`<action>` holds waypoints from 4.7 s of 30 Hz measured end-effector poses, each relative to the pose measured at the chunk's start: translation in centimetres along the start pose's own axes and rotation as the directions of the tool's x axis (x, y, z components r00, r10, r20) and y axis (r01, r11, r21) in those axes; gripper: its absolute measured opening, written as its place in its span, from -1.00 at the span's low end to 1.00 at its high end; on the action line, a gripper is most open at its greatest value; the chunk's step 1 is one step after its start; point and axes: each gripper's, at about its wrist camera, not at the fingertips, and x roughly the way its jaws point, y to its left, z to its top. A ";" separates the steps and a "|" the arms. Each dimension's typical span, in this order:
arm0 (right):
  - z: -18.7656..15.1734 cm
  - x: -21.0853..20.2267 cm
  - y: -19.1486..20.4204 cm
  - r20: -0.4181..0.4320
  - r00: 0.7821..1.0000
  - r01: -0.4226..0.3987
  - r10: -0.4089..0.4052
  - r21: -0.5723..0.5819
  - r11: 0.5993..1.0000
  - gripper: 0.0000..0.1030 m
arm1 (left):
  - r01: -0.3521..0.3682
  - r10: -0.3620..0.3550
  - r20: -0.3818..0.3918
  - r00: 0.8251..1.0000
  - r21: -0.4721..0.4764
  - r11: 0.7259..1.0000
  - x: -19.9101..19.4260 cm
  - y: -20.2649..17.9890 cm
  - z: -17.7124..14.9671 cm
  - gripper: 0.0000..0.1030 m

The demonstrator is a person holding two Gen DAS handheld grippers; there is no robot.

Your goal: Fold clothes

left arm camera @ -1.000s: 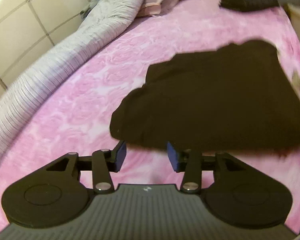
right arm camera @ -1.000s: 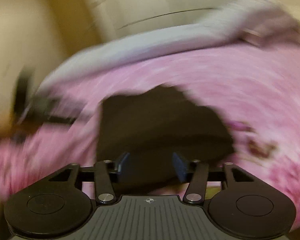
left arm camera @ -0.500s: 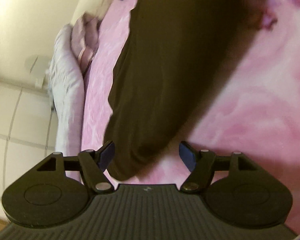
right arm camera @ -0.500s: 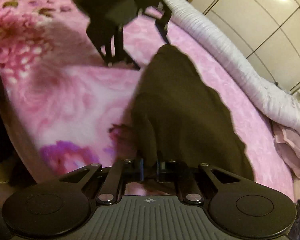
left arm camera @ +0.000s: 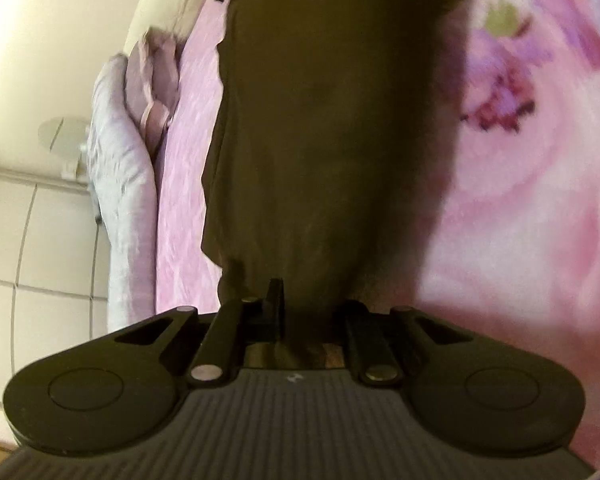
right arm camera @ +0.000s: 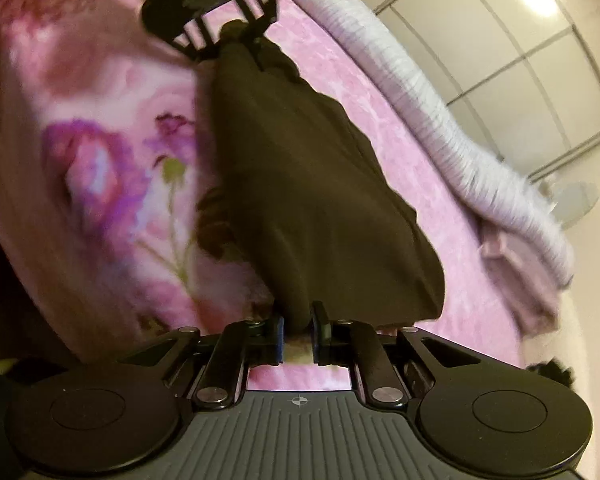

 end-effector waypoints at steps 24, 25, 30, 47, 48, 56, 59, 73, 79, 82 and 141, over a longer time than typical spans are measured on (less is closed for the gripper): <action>9.5 3.5 -17.9 0.391 0.916 0.123 -0.091 -0.058 0.991 -0.82 | -0.243 0.217 -0.123 0.968 -0.274 0.931 -6.8 18.8 -3.3 -0.88; 8.8 3.4 -16.7 0.391 0.918 0.095 -0.061 -0.068 0.993 -0.82 | -0.243 0.213 -0.138 0.967 -0.264 0.933 -8.4 18.0 -3.4 -0.88; 5.5 2.7 -11.0 0.389 0.917 -0.048 0.091 -0.117 0.992 -0.82 | -0.132 0.091 -0.168 0.982 -0.247 0.960 -15.3 8.5 -3.2 -0.87; -4.0 0.7 -9.3 0.183 0.980 -0.107 0.073 0.182 0.977 -0.77 | -0.142 -0.079 -0.256 0.964 -0.738 0.660 -22.6 -3.8 -8.4 -0.59; -3.4 1.0 -9.8 0.197 0.976 -0.134 0.089 0.225 0.965 -0.75 | -0.161 -0.079 -0.262 0.962 -0.775 0.611 -23.1 -3.1 -9.3 -0.59; 3.0 5.0 -13.9 0.348 0.910 -0.375 0.223 0.468 0.800 -0.09 | -0.057 -0.049 -0.075 0.996 -0.954 0.296 -19.3 5.4 -11.8 -0.56; 5.1 6.5 -15.9 0.381 0.885 -0.445 0.269 0.517 0.731 -0.02 | 0.035 -0.069 0.021 0.997 -0.978 0.205 -15.7 7.8 -12.3 -0.54; 6.9 16.5 -19.8 0.453 0.820 -0.570 0.350 0.702 0.427 -0.53 | 0.179 -0.202 0.173 0.964 -0.984 0.011 -2.4 9.3 -15.3 -1.00; 7.6 14.5 -20.7 0.459 0.839 -0.543 0.293 0.667 0.510 -0.88 | 0.068 -0.048 0.066 0.997 -0.997 0.043 -5.8 9.7 -16.0 -0.99; 7.9 16.2 -20.5 0.448 0.838 -0.546 0.312 0.666 0.508 -0.88 | 0.057 -0.107 0.056 0.993 -0.998 0.000 -3.8 8.5 -17.1 -0.98; 5.2 3.2 -11.2 0.353 0.856 -0.514 0.378 0.657 0.552 -0.22 | -0.039 -0.156 -0.036 0.987 -0.999 -0.011 -14.5 2.2 -11.1 -0.95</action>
